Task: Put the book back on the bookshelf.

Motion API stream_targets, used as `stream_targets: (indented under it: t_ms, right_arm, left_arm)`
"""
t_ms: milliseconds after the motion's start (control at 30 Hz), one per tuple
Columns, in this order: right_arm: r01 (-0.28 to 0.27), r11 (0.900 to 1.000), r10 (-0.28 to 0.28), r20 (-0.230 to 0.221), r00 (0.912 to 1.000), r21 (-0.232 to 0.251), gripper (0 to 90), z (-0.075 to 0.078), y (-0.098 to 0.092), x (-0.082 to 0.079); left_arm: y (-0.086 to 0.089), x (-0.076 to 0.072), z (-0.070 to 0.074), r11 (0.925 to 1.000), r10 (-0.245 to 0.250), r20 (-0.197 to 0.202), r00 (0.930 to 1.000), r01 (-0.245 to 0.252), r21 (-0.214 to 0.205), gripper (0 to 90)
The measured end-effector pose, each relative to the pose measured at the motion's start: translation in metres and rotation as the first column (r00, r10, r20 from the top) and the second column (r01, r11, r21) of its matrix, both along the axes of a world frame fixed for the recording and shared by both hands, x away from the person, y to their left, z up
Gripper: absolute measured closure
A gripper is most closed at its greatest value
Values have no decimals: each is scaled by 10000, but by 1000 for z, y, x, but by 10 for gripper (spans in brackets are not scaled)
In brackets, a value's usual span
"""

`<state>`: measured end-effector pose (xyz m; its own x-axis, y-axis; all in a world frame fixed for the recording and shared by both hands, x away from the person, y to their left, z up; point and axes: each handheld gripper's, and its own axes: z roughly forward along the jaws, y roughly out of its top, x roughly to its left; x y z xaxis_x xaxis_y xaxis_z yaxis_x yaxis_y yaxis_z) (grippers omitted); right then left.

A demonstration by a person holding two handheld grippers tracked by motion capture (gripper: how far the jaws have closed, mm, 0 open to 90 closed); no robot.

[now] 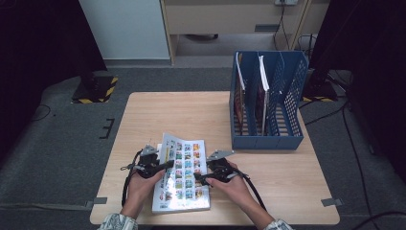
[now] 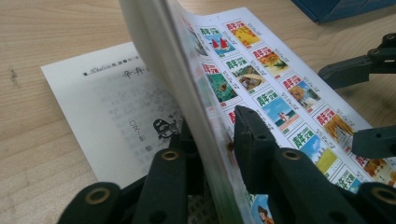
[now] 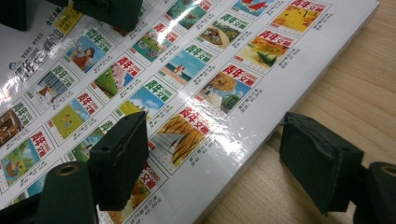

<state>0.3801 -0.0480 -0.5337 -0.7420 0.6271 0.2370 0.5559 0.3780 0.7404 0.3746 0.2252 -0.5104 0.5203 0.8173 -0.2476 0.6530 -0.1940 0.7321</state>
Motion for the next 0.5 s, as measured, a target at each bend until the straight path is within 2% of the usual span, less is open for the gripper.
stream_targets:
  t_ms: [233, 500]
  right_arm:
    - [-79, 9998, 77, -95, 9999, -197, 186, 1, 1, 1]
    - [-60, 9997, 57, -111, 9999, -243, 167, 0, 1, 1]
  left_arm:
    - [-2, -2, 6, 9995, -238, 337, 9991, 231, 194, 790]
    - [-5, -1, 16, 9971, -657, 813, 9945, 623, 432, 815]
